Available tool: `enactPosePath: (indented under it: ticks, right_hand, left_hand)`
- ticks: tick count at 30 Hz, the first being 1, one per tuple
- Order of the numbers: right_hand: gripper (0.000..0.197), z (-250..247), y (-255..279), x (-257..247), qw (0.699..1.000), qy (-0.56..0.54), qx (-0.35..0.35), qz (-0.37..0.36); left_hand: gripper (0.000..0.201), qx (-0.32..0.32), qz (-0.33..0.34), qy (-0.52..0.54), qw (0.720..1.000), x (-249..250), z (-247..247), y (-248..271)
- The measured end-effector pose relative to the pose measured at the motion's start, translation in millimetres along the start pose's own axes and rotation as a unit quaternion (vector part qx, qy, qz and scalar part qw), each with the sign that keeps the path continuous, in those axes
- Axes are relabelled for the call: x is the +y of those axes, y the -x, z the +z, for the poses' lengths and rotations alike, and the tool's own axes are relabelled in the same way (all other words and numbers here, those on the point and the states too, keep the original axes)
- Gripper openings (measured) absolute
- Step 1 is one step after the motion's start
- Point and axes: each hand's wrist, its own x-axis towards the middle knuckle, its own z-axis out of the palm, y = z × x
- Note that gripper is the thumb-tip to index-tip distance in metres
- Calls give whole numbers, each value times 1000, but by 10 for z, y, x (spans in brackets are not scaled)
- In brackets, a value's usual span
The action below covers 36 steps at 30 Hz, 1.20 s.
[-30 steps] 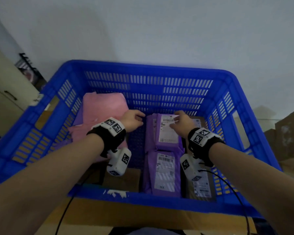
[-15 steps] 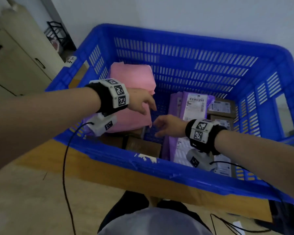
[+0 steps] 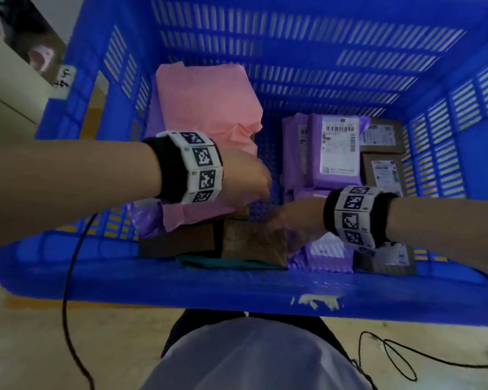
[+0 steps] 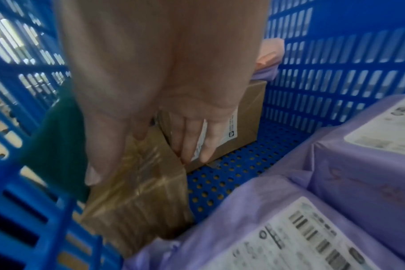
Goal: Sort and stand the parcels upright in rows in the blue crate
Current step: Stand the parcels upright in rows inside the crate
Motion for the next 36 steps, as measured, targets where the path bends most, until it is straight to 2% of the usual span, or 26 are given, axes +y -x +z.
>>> enactPosePath:
  ticks: [2,5,7,9,12,16,19,20,21,22,23,29,33,36]
  right_hand:
    - [68,38,1,55,998,58,-7,-19]
    - [71,149,-7,213,995,72,33,-53]
    - [70,220,-10,282,993,69,57,-70]
    - [66,270,-32,298,991,79,74,-83]
    - [60,338,-46,278,986,101,91,-99]
    - [66,376,-77,238,983,111,118,-91]
    - [77,405,-83,197,985,109,126,-54]
    - [80,420,-81,195,986,95,133,-41]
    - [82,419,-71,199,987,72,139,-28]
    - [83,412,-61,212,989,44,144,-16]
    - [83,404,-54,233,989,13,148,-8]
    - [84,238,31,336,975,-170,142,30]
    - [83,124,147,418,951,-275,137,42]
    - [81,7,278,449,936,-323,131,53]
  left_hand:
    - [35,14,28,-67,997,55,86,-63]
    - [16,98,117,-142,978,135,109,-106]
    - [27,134,163,-166,963,185,204,-189]
    - [30,171,174,-182,953,260,309,-262]
    - [30,144,182,-175,957,390,394,-274]
    - [25,82,166,-128,974,410,402,-266]
    - [17,92,155,-118,976,437,354,-305]
    - [15,66,147,-120,980,441,352,-317]
    - [17,9,140,-108,984,446,361,-335]
    - [25,-37,121,-92,988,452,369,-340]
    - [31,-53,106,-76,990,445,371,-337]
    - [75,-33,9,3,999,363,364,-299]
    - [79,13,-52,85,995,288,325,-227]
    - [79,20,-95,171,981,240,264,-187]
